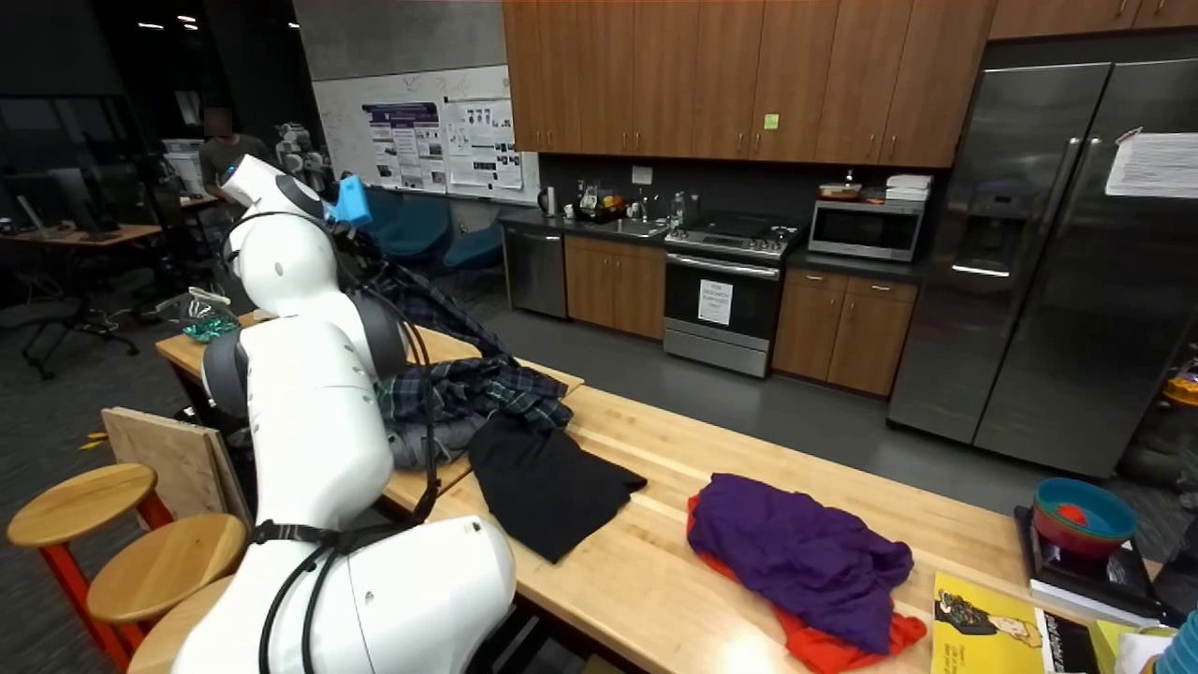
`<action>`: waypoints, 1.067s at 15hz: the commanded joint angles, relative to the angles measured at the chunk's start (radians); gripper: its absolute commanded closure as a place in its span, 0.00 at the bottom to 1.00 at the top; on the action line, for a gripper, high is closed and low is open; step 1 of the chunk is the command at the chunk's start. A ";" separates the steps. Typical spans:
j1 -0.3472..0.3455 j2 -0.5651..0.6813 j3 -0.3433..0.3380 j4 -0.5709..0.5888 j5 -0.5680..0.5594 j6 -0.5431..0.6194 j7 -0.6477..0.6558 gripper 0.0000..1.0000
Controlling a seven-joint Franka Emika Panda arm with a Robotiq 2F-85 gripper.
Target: Move the checked shirt to the left
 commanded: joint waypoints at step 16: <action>-0.251 -0.145 -0.002 0.108 0.384 -0.374 -0.087 0.00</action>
